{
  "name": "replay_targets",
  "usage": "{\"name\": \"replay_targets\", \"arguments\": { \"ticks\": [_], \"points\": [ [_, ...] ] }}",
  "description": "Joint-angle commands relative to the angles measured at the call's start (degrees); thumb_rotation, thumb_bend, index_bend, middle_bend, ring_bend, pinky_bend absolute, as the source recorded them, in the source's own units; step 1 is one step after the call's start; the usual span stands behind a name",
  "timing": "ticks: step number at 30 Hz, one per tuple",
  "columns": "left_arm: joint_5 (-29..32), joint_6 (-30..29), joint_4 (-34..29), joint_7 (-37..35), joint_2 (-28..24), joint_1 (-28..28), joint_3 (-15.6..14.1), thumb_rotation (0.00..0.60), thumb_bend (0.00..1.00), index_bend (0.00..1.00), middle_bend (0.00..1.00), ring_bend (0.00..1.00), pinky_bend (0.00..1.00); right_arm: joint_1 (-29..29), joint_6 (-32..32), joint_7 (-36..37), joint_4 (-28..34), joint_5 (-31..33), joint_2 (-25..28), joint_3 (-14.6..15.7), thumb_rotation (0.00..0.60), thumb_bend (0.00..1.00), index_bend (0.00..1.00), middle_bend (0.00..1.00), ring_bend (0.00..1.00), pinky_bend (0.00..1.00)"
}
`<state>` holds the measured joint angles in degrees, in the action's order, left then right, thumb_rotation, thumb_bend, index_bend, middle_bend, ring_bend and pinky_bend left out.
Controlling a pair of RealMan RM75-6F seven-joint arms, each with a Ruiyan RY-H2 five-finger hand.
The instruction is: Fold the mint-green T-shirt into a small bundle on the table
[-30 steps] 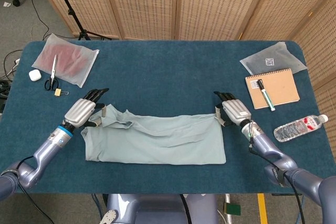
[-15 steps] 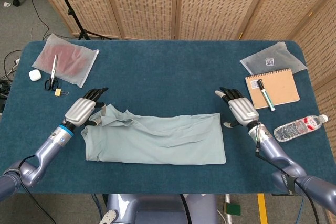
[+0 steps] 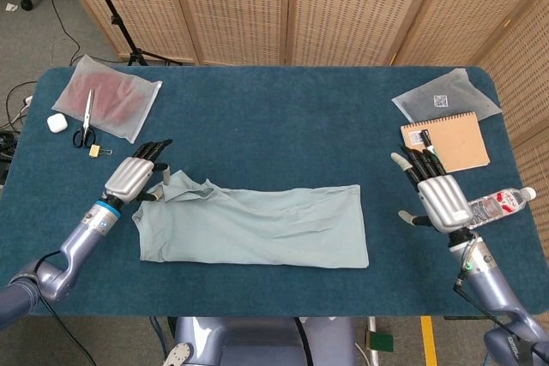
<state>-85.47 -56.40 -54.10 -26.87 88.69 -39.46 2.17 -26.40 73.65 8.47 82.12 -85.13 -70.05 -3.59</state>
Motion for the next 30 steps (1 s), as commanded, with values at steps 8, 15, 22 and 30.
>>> {"name": "replay_targets", "arguments": {
  "ticks": [8, 15, 22, 30],
  "points": [
    [9.73, 7.02, -2.72, 12.20, -0.46, 0.87, 3.09, 0.600, 0.51, 0.51, 0.00, 0.00, 0.00, 4.41, 4.95, 1.97, -0.83, -3.06, 0.45, 1.27, 0.600, 0.00, 0.00, 0.00, 0.00, 0.04],
    [11.53, 9.44, -6.05, 12.41, -2.01, 0.94, 3.80, 0.600, 0.00, 0.00, 0.00, 0.00, 0.00, 4.89, 5.41, 1.83, -1.20, -3.73, 0.26, 0.91, 0.600, 0.00, 0.00, 0.00, 0.00, 0.04],
    [8.58, 5.13, -5.75, 8.02, -1.74, 2.02, 4.12, 0.600, 0.00, 0.00, 0.00, 0.00, 0.00, 5.18, 5.49, 1.43, -1.03, -4.27, 0.22, 0.73, 0.600, 0.00, 0.00, 0.00, 0.00, 0.04],
    [5.72, 1.03, -7.08, 5.53, -3.88, 3.33, 3.70, 0.600, 0.00, 0.00, 0.00, 0.00, 0.00, 5.64, 5.89, 1.61, -0.86, -4.66, 0.45, 0.44, 0.600, 0.00, 0.00, 0.00, 0.00, 0.04]
  ]
}}
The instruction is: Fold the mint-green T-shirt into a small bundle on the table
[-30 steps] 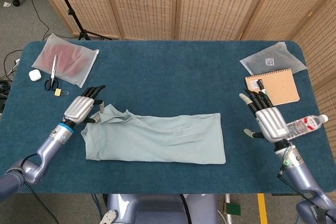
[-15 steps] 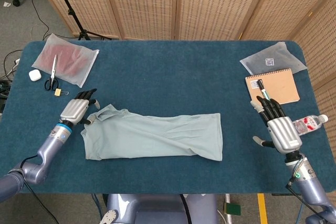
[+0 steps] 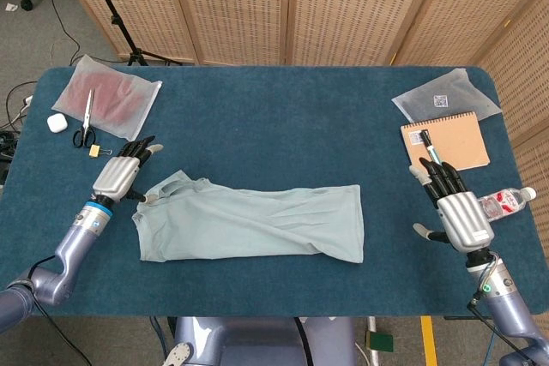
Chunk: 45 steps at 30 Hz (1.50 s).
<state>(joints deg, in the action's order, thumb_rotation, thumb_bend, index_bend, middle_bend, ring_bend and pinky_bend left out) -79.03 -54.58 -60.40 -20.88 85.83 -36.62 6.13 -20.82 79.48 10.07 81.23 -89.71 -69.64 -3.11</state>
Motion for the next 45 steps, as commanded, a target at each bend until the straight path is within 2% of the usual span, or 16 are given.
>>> {"name": "replay_targets", "arguments": {
  "ticks": [1, 4, 7, 12, 15, 21, 26, 32, 38, 45],
  "points": [
    [-1.27, -1.67, -1.54, -0.83, -1.88, 0.84, -0.39, 0.600, 0.00, 0.00, 0.00, 0.00, 0.00, 0.09, 0.07, 0.01, 0.06, -0.18, 0.06, -0.04, 0.600, 0.00, 0.00, 0.00, 0.00, 0.04],
    [-4.53, -4.51, -2.86, -2.19, -3.84, 1.50, -1.63, 0.600, 0.00, 0.00, 0.00, 0.00, 0.00, 0.18, 0.03, -0.09, 0.11, -0.34, 0.06, -0.12, 0.600, 0.00, 0.00, 0.00, 0.00, 0.04],
    [-10.36, -9.50, -0.98, -3.98, -4.48, 2.10, -4.07, 0.600, 0.00, 0.00, 0.00, 0.00, 0.00, 0.25, -0.03, -0.11, 0.16, -0.44, 0.05, -0.21, 0.600, 0.00, 0.00, 0.00, 0.00, 0.04],
    [-19.30, -16.66, 7.55, -5.43, -3.57, 2.61, -8.94, 0.600, 0.00, 0.03, 0.00, 0.00, 0.00, 0.44, -0.03, -0.29, 0.28, -0.37, 0.11, -0.47, 0.600, 0.00, 0.00, 0.00, 0.00, 0.04],
    [-22.41, -19.38, 13.16, -2.11, -2.56, 2.74, -10.70, 0.600, 0.02, 0.09, 0.00, 0.00, 0.00, 0.58, 0.02, -0.56, 0.46, -0.32, 0.15, -0.62, 0.600, 0.00, 0.00, 0.00, 0.00, 0.04],
    [-27.40, -24.38, 24.41, 5.59, 0.03, 2.07, -13.16, 0.600, 0.05, 0.10, 0.00, 0.00, 0.00, 0.70, -0.06, -1.16, 0.66, -0.30, 0.04, -0.86, 0.600, 0.00, 0.00, 0.00, 0.00, 0.04],
    [-30.92, -27.06, 32.80, 7.97, 2.47, 0.57, -15.58, 0.600, 0.05, 0.10, 0.00, 0.00, 0.00, 0.82, -0.08, -1.62, 0.86, -0.21, 0.01, -1.07, 0.600, 0.00, 0.00, 0.00, 0.00, 0.04],
    [-33.51, -29.63, 41.15, 7.16, 6.30, -0.31, -18.36, 0.600, 0.06, 0.10, 0.00, 0.00, 0.00, 0.93, -0.28, -2.09, 0.81, 0.17, -0.11, -1.34, 0.600, 0.00, 0.00, 0.00, 0.00, 0.04],
    [-35.22, -32.37, 46.32, 7.19, 8.41, -0.46, -20.96, 0.600, 0.09, 0.10, 0.00, 0.00, 0.00, 1.00, -0.54, -2.30, 0.62, 0.63, -0.21, -1.68, 0.600, 0.00, 0.00, 0.00, 0.00, 0.04],
    [-35.19, -31.11, 48.60, 6.89, 9.56, -0.36, -22.52, 0.600, 0.09, 0.11, 0.00, 0.00, 0.00, 1.05, -0.75, -2.55, 0.47, 0.88, -0.30, -1.92, 0.600, 0.00, 0.00, 0.00, 0.00, 0.04]
  ]
}}
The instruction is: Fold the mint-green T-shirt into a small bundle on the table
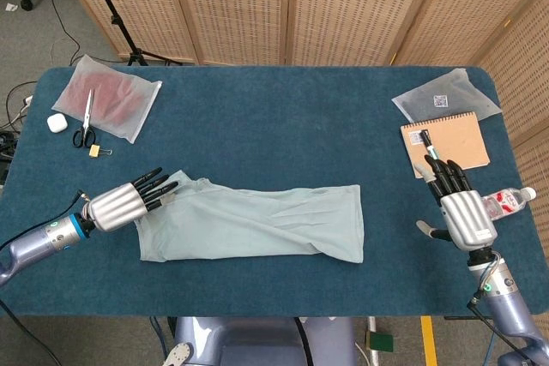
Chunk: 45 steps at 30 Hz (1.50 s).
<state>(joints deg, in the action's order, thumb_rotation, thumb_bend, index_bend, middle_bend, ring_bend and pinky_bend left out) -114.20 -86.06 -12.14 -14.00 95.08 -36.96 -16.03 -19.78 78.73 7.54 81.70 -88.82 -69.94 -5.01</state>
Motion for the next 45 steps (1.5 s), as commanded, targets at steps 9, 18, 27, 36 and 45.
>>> {"name": "replay_targets", "arguments": {
  "ticks": [9, 18, 27, 36, 45],
  "points": [
    [0.77, 2.76, 1.27, -0.04, 1.40, -0.07, -1.46, 0.600, 0.11, 0.19, 0.00, 0.00, 0.00, 0.18, -0.02, -0.24, 0.04, 0.13, 0.01, -0.21, 0.600, 0.00, 0.00, 0.00, 0.00, 0.04],
    [1.89, 3.84, 1.70, -0.84, 1.91, 0.53, -1.96, 0.600, 0.11, 0.19, 0.00, 0.00, 0.00, 0.27, 0.01, -0.22, 0.06, -0.06, 0.06, -0.28, 0.600, 0.00, 0.00, 0.00, 0.00, 0.04],
    [2.55, 3.91, 1.25, -3.28, 2.73, 1.26, -2.35, 0.600, 0.13, 0.22, 0.00, 0.00, 0.00, 0.37, 0.02, 0.11, 0.16, -0.15, 0.22, -0.30, 0.600, 0.00, 0.00, 0.00, 0.00, 0.04],
    [3.38, 2.85, 0.80, -5.87, 3.55, 1.97, -2.39, 0.600, 0.24, 0.28, 0.00, 0.00, 0.00, 0.37, -0.05, 0.31, 0.26, -0.48, 0.34, -0.21, 0.600, 0.00, 0.00, 0.00, 0.00, 0.04],
    [4.27, 2.91, 0.70, -7.93, 4.25, 2.41, -2.24, 0.600, 0.29, 0.34, 0.00, 0.00, 0.00, 0.35, -0.25, 0.30, 0.25, -0.57, 0.35, -0.17, 0.600, 0.00, 0.00, 0.00, 0.00, 0.04]
  ]
}}
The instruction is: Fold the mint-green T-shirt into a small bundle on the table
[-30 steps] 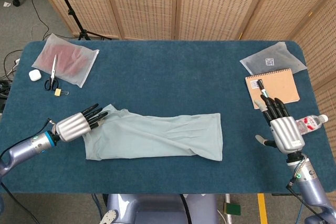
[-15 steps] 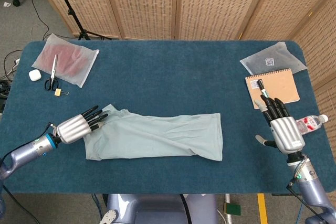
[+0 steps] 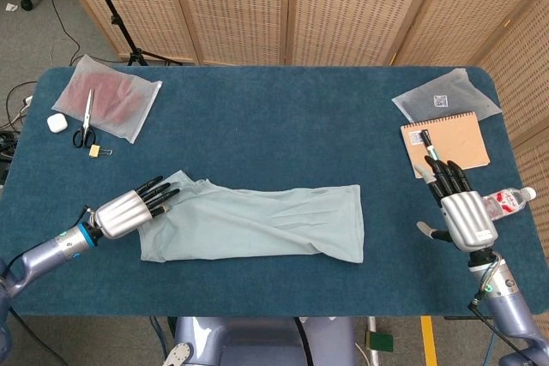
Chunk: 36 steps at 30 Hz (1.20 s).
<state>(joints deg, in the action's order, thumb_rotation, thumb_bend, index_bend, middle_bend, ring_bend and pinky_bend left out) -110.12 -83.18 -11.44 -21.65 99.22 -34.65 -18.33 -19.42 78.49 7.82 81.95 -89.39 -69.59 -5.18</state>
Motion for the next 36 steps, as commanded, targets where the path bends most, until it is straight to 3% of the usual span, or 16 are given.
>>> {"name": "replay_targets", "arguments": {
  "ticks": [1, 16, 24, 36],
  "points": [
    [0.32, 0.00, 0.07, -0.42, 0.16, 0.14, 0.11, 0.600, 0.30, 0.34, 0.00, 0.00, 0.00, -0.02, -0.03, 0.01, 0.00, -0.04, 0.00, 0.00, 0.600, 0.00, 0.00, 0.00, 0.00, 0.04],
    [1.51, 0.36, 0.36, -3.01, 1.18, 0.21, 0.58, 0.600, 0.37, 0.54, 0.00, 0.00, 0.00, -0.09, -0.39, 0.16, 0.09, -0.14, -0.04, 0.12, 0.600, 0.00, 0.00, 0.00, 0.00, 0.04],
    [2.07, -0.03, 0.58, -3.48, 1.53, 0.08, 0.93, 0.600, 0.44, 0.70, 0.00, 0.00, 0.00, -0.15, -0.55, 0.64, 0.15, -0.23, 0.11, 0.16, 0.600, 0.00, 0.00, 0.00, 0.00, 0.04],
    [3.12, -0.42, 0.72, -4.70, -0.05, 1.56, 1.30, 0.600, 0.48, 0.75, 0.00, 0.00, 0.00, -0.08, -0.41, 0.79, 0.16, -0.33, 0.23, 0.15, 0.600, 0.00, 0.00, 0.00, 0.00, 0.04]
  ]
}}
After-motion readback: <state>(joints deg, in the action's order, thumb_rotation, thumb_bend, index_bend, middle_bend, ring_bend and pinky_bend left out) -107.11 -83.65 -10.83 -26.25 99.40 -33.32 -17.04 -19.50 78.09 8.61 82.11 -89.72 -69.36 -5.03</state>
